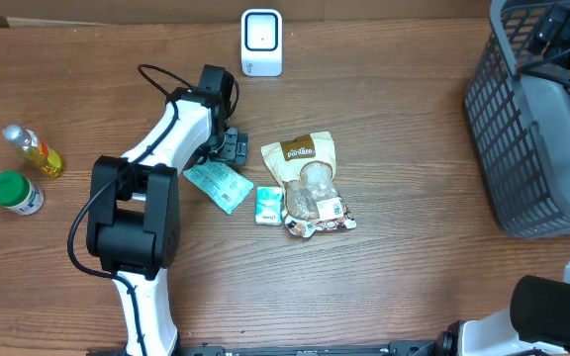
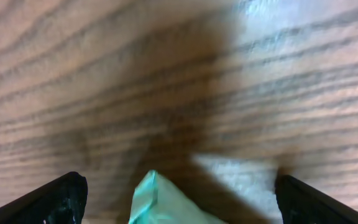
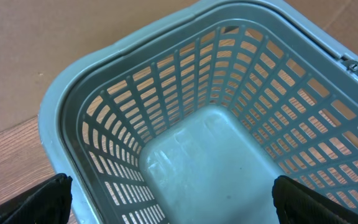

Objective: Scan the item barcode

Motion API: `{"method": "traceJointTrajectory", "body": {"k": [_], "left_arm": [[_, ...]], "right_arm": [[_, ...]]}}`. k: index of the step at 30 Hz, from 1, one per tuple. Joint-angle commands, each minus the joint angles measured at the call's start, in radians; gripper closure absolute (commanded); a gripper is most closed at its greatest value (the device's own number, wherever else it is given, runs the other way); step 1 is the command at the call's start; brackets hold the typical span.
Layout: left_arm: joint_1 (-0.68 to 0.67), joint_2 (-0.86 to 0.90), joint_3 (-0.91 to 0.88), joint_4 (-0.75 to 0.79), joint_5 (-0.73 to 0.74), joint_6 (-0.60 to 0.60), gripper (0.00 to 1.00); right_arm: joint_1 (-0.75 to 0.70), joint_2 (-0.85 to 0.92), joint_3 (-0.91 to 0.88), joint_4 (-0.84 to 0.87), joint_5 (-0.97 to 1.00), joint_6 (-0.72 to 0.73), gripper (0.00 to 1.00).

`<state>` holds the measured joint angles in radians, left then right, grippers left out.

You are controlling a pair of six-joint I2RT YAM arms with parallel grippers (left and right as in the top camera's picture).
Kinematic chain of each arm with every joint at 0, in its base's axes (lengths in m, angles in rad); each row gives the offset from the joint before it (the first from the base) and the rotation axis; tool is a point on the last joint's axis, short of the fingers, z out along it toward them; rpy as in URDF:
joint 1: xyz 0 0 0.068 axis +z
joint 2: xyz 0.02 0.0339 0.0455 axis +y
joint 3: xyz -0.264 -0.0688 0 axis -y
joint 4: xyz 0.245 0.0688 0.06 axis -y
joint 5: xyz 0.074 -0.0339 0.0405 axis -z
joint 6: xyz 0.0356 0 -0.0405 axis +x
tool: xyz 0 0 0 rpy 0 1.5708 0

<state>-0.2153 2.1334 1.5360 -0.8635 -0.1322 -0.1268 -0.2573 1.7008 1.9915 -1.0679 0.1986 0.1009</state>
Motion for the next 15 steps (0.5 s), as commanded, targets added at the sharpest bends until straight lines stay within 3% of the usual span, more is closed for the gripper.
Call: {"method": "traceJointTrajectory", "body": {"k": [1, 10, 15], "left_arm": [[0.005, 0.05, -0.011, -0.043, -0.058, 0.014, 0.0], [0.022, 0.044, -0.011, -0.138, -0.066, -0.009, 0.09], [0.024, 0.007, -0.011, -0.171, -0.066, -0.043, 0.1]], "right_arm": [[0.0, -0.01, 0.018, 0.004, 0.01, 0.004, 0.0], [0.0, -0.01, 0.018, 0.004, 0.01, 0.004, 0.0], [0.0, -0.01, 0.018, 0.004, 0.01, 0.004, 0.0]]}}
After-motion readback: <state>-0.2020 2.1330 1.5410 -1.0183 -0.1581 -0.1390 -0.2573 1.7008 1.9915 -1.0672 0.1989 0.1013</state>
